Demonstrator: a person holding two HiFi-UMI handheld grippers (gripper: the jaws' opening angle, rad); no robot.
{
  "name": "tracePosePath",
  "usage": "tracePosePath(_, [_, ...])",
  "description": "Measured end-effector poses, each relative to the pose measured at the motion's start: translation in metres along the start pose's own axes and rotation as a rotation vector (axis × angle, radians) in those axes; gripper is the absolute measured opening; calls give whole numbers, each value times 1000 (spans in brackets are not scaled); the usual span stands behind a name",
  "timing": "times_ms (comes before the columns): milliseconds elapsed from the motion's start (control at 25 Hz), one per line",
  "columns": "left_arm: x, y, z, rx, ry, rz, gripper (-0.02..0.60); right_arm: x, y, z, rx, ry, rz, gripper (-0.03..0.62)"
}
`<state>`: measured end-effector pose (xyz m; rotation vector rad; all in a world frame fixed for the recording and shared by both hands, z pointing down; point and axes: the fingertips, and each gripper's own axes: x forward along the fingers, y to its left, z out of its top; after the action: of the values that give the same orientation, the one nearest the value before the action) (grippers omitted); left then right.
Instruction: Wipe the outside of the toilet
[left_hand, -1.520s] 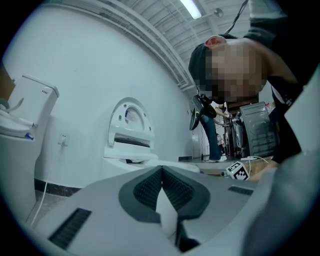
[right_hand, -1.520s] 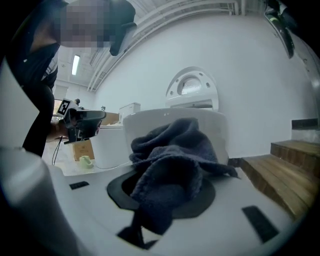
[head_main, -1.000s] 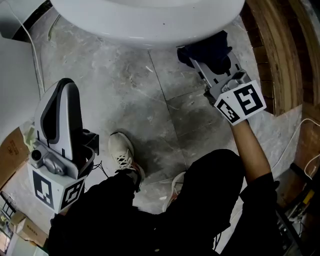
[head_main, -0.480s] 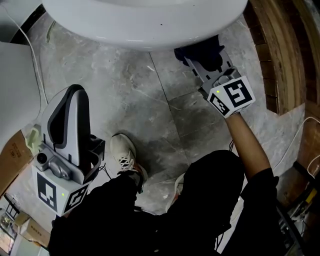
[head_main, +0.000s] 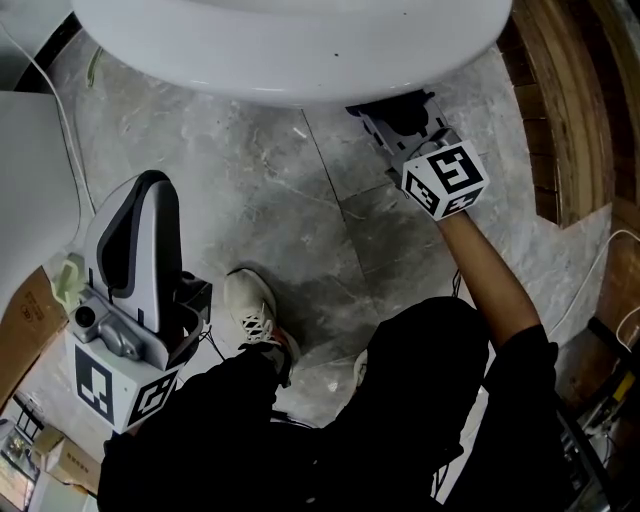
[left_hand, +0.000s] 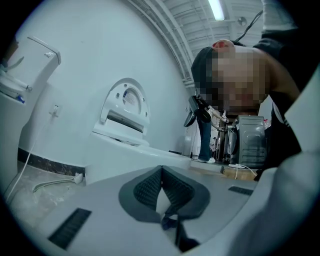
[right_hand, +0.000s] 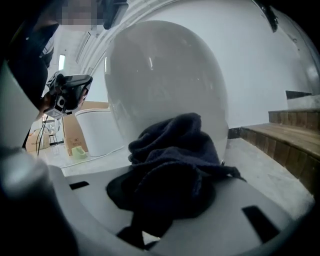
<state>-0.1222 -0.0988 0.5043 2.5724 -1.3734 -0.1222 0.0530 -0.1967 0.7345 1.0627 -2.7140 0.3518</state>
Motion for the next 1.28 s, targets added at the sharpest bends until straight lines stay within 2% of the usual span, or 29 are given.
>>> tracePosePath(360, [-3,2,-1,-13,-2,6,9,29,-6,-50,35,171,44,124])
tracePosePath(600, [-2,0,-1,-14,0,2,9,43,-8,-76,93,274,31,124])
tracePosePath(1040, [-15,0,5,-6,-6,24,9,62,-14,-111,4,443,-26,124])
tracePosePath(1280, [-24,-2,10,7,-15,40,9,70,-18,-126,-18,579,-5,126])
